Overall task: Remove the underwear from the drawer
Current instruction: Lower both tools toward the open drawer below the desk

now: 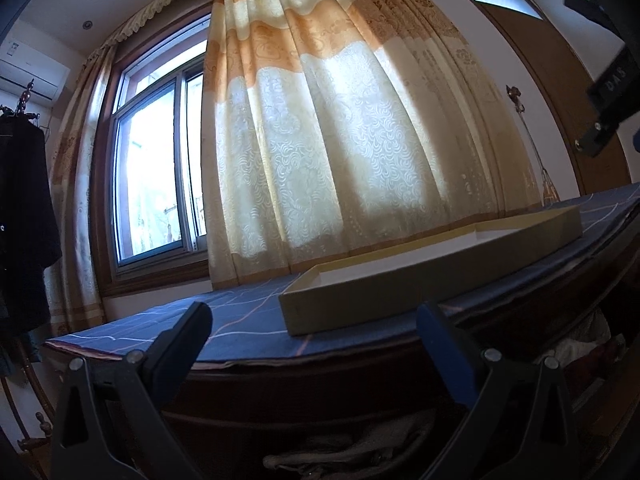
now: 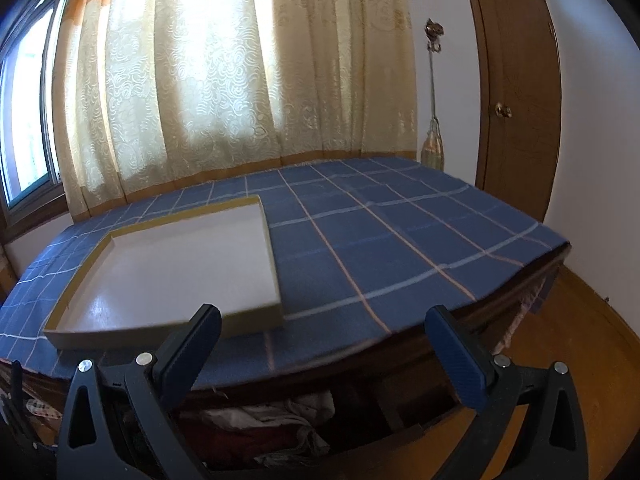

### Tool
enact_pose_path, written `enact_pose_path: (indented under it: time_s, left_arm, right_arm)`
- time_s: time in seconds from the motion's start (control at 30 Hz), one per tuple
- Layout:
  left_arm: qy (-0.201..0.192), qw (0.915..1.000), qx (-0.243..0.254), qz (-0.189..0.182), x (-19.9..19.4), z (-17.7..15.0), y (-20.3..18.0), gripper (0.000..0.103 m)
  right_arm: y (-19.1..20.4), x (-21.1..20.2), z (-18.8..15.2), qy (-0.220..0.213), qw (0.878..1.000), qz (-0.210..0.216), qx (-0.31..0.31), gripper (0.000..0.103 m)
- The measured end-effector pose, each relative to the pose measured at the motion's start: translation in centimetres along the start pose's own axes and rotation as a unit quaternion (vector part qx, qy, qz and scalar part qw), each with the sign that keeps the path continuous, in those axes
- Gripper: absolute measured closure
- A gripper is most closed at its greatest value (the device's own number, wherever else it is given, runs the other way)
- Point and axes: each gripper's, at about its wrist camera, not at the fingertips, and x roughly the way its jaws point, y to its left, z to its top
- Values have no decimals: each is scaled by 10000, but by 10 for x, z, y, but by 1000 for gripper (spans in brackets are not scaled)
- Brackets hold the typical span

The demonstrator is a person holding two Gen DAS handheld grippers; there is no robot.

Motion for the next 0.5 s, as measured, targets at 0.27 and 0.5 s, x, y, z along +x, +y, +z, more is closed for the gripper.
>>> enact_pose_path:
  time_s: [0.27, 0.5]
  left_arm:
    - [77, 9999, 75, 2, -25, 2, 2, 0]
    - [190, 9998, 111, -27, -48, 4, 5, 0]
  right_arm:
    - [-21, -10, -24, 190, 9998, 64, 12, 1]
    - [-27, -18, -42, 344, 9993, 158, -39, 1]
